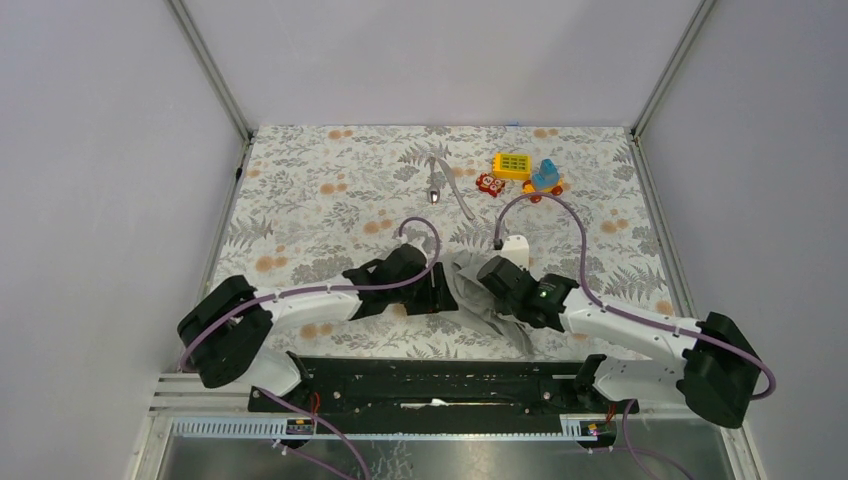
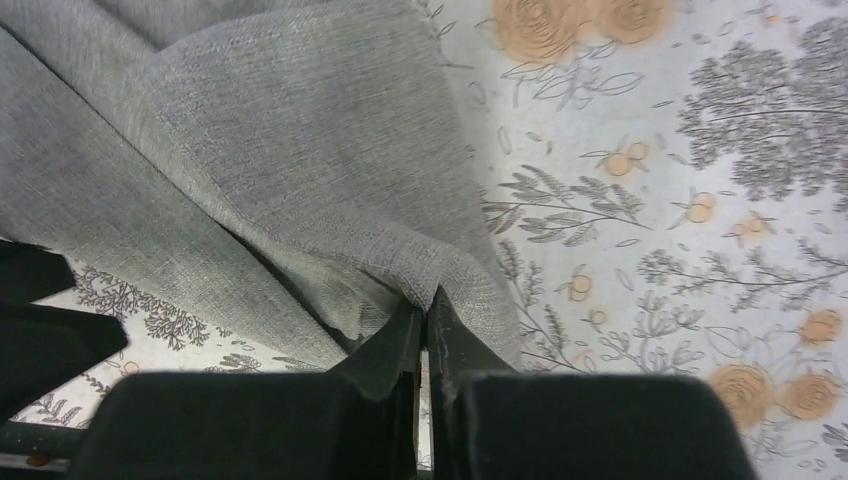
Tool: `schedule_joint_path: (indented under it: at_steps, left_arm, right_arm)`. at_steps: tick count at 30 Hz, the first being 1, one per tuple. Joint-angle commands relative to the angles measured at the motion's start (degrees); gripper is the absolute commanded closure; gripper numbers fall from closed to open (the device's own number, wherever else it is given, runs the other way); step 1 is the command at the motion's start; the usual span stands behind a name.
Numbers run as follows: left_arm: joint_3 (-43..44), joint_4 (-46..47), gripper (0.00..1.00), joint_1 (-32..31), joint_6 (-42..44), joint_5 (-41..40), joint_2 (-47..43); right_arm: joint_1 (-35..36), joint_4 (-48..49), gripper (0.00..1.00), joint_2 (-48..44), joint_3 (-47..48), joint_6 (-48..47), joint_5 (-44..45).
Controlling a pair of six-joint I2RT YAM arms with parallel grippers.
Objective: Fold the napkin into a case and place the utensils inside
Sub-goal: Pick up the crumpled napkin from the center of the board.
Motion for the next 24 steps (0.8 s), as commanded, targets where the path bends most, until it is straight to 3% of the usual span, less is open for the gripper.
schedule_joint_path:
  at_steps: [1, 5, 14, 21, 24]
  left_arm:
    - [4.7, 9.6, 0.42, -1.8, -1.7, -0.3, 2.4]
    - [7.5, 9.3, 0.47, -1.8, -2.4, -2.4, 6.2]
    - [7.1, 11.8, 0.31, -1.8, -4.5, -7.7, 8.7]
    - [8.5, 12.9, 0.33, -1.7, -3.8, -8.1, 12.3]
    - [9.7, 11.1, 0.35, -1.7, -2.2, -12.1, 13.5]
  right_arm:
    - [-0.3, -3.6, 1.0, -4.7, 3.9, 0.6, 7.4]
    - [-0.3, -4.7, 1.0, -7.6, 6.0, -0.4, 7.5]
    - [-0.2, -6.2, 1.0, -12.6, 9.4, -1.6, 7.2]
    - [-0.3, -6.3, 1.0, -13.3, 11.0, -2.6, 6.0]
    - [-0.3, -6.4, 1.0, -13.6, 12.1, -2.9, 5.4]
